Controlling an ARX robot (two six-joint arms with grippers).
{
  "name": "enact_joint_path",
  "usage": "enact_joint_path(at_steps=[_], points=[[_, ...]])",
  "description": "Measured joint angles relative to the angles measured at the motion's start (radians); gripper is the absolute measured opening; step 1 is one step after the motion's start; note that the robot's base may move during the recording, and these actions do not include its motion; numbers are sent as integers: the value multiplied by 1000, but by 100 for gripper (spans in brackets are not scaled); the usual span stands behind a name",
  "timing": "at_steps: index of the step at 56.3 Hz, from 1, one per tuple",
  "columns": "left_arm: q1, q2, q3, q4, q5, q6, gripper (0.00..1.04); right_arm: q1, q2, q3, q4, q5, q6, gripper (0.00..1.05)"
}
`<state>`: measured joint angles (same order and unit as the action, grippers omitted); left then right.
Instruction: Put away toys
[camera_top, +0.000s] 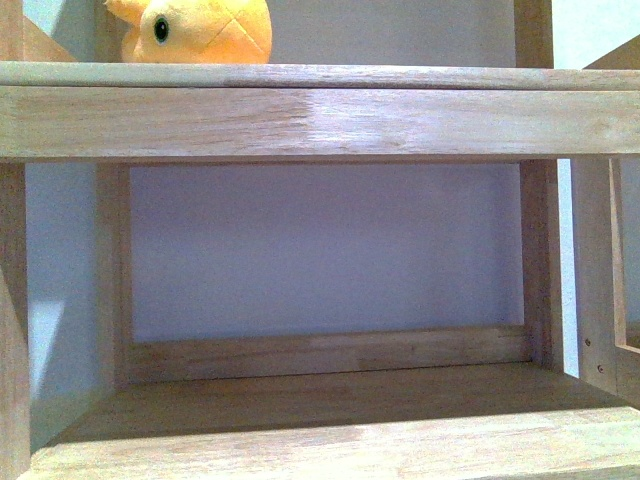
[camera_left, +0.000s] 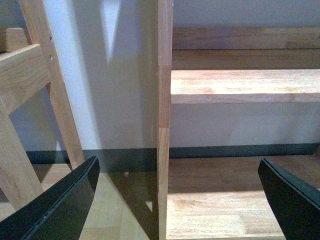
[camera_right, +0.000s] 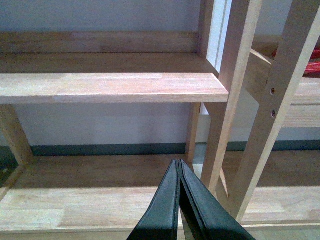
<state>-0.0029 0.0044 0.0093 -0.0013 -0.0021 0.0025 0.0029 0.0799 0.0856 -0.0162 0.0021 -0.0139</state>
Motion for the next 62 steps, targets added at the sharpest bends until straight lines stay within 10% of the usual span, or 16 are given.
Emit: enact_joint_path(at_steps=[49,62], points=[[0,0,0,0,0,0,99,0,-72,-72,13,-2,0,4],[0,0,0,0,0,0,98,0,-72,-72,13,-2,0,54]])
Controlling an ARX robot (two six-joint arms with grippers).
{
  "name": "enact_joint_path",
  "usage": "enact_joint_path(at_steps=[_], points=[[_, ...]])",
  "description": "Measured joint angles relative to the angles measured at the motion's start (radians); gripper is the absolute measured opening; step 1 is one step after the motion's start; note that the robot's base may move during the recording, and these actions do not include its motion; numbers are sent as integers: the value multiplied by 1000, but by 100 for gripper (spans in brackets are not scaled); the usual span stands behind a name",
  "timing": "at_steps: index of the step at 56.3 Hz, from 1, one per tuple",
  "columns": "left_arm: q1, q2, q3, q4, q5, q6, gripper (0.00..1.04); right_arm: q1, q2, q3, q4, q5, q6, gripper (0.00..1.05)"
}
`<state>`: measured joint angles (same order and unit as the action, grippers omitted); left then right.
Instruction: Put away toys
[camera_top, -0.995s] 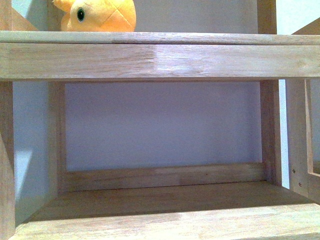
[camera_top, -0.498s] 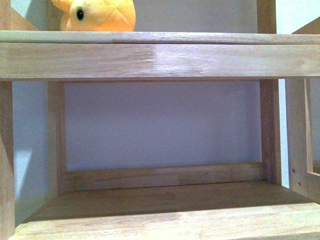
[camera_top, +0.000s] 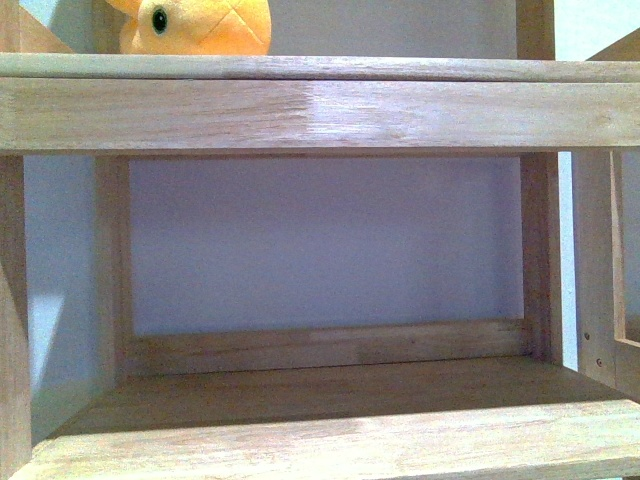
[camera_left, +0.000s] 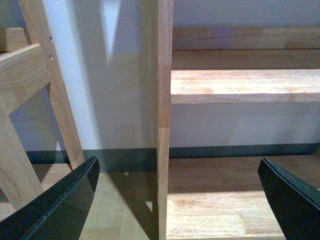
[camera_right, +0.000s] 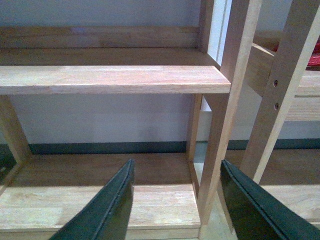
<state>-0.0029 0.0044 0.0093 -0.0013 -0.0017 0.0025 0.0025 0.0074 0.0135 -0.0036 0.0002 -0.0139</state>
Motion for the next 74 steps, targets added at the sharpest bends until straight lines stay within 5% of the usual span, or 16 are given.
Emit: enact_joint_path(at_steps=[16,74], points=[[0,0,0,0,0,0,98,0,0,0,0,0,0,99],[0,0,0,0,0,0,98,0,0,0,0,0,1,98]])
